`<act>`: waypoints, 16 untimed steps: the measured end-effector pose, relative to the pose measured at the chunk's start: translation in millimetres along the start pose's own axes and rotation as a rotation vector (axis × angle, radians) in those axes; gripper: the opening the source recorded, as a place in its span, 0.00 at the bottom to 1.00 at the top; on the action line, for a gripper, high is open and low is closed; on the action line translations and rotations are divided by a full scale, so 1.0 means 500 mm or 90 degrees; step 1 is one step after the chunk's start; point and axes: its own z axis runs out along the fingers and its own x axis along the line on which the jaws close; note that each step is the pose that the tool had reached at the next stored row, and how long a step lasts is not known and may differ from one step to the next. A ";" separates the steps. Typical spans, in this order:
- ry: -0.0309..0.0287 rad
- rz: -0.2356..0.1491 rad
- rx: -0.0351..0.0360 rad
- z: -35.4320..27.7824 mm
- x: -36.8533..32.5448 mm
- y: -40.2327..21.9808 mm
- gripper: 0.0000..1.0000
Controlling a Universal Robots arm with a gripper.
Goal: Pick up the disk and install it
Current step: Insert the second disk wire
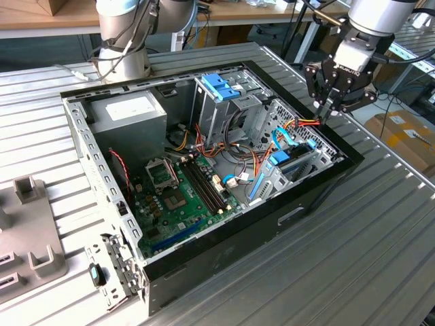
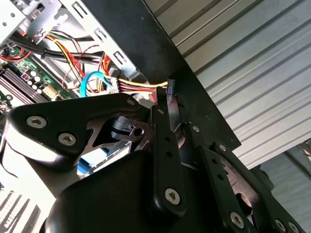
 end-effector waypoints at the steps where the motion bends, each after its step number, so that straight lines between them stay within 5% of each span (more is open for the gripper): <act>1: 0.0000 0.000 0.0000 0.000 -0.003 -0.002 0.24; 9: -0.0002 -0.016 0.0001 0.002 -0.004 -0.016 0.24; 16: 0.0006 -0.090 0.0012 0.003 -0.004 -0.016 0.24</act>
